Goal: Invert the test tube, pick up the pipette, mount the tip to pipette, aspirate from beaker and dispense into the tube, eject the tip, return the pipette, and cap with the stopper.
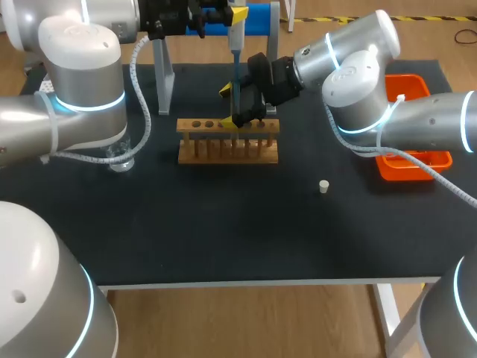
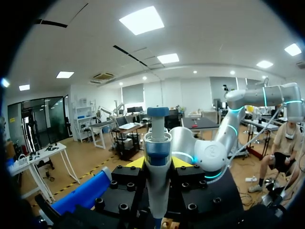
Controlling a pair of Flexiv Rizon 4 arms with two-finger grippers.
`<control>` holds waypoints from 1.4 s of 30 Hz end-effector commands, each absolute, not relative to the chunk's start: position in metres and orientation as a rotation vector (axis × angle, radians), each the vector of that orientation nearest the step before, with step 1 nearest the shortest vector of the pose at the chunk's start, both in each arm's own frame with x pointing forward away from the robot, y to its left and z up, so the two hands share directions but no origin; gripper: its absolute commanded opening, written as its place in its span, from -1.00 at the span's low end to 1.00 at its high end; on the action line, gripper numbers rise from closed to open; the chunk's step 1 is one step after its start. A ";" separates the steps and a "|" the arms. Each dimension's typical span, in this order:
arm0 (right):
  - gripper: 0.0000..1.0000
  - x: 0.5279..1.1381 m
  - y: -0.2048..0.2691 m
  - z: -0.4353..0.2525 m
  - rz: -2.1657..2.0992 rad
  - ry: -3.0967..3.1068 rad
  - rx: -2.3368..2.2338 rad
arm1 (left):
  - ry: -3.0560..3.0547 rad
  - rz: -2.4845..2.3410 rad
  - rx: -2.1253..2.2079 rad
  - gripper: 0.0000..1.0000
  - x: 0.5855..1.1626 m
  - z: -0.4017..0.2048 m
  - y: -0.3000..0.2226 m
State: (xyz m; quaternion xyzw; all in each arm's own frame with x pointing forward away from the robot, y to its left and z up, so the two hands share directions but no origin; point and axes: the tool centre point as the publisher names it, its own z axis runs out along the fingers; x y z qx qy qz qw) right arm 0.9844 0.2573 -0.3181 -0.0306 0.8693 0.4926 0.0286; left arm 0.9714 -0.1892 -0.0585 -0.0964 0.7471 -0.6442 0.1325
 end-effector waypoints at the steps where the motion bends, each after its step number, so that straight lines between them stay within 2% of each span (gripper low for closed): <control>1: 1.00 0.986 0.257 -0.318 1.520 2.688 -0.098 | 2.170 -1.863 -0.282 -1.00 0.970 -0.056 -0.189; 42: 1.00 0.986 0.257 -0.318 1.520 2.688 -0.098 | 2.154 -1.807 -0.233 -1.00 0.959 -0.024 -0.194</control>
